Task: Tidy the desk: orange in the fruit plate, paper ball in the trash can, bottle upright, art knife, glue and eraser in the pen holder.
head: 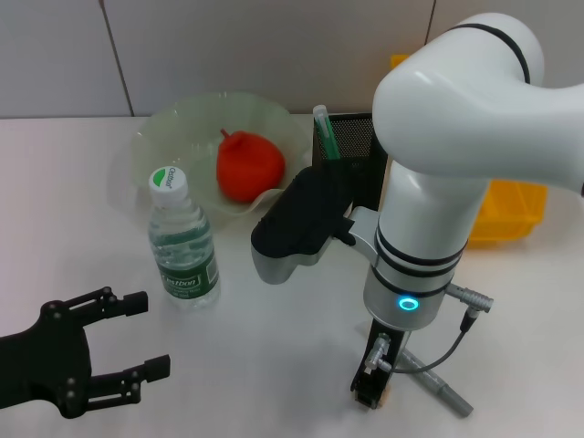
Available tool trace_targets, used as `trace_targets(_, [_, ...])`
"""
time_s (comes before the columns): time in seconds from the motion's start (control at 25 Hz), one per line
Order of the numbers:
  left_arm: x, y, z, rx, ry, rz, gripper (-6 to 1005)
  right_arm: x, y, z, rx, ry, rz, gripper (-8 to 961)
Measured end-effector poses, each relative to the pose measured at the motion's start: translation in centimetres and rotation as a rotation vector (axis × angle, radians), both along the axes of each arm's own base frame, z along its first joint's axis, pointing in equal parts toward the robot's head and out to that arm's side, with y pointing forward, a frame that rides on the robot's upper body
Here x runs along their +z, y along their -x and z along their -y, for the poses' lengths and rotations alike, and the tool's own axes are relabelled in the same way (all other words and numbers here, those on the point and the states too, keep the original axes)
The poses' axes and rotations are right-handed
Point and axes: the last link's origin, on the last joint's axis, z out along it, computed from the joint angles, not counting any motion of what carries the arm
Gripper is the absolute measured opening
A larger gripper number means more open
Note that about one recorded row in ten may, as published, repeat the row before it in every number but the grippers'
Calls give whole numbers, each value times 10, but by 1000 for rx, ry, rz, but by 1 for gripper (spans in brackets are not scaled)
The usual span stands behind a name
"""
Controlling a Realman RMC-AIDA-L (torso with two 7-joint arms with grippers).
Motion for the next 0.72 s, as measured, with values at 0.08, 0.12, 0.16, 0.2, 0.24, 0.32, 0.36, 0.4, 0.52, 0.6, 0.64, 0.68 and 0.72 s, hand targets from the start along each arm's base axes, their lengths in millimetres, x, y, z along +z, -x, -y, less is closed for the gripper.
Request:
trace_targets(0.08, [1, 0, 0, 1, -2, 0, 812, 0, 0, 0, -1, 0, 1, 335])
trace_targets(0.12, [1, 0, 0, 1, -2, 0, 812, 0, 0, 0, -1, 0, 1, 292])
trace_targets(0.16, [1, 1, 0, 2, -3, 0, 812, 0, -1, 0, -3, 1, 4, 249])
trace_targets(0.2, [1, 1, 0, 4, -4, -1, 812, 0, -1, 0, -5, 2, 6, 249])
trace_targets(0.24, [1, 1, 0, 4, -4, -1, 813, 1, -1, 1, -6, 5, 4, 248])
trace_targets(0.32, [1, 1, 0, 4, -4, -1, 813, 1, 0, 2, -6, 7, 1, 248])
trace_targets(0.36, [1, 1, 0, 4, -4, -1, 813, 1, 2, 2, -2, 10, -6, 248])
trace_targets(0.4, [1, 1, 0, 4, -5, -1, 813, 2, 4, 3, 0, 13, -11, 247])
trace_targets(0.52, [1, 1, 0, 5, -5, -1, 813, 8, 11, 0, 14, 11, -24, 247])
trace_targets(0.6, [1, 1, 0, 5, -5, -2, 813, 11, 14, -2, 21, 4, -28, 246])
trace_targets(0.64, [1, 1, 0, 5, -5, -2, 813, 16, 16, -6, 30, -10, -29, 246])
trace_targets(0.68, [1, 1, 0, 6, -6, -1, 813, 29, 23, -16, 53, -54, -44, 248])
trace_targets(0.72, [1, 1, 0, 6, -6, -1, 813, 29, 23, -16, 53, -54, -44, 249])
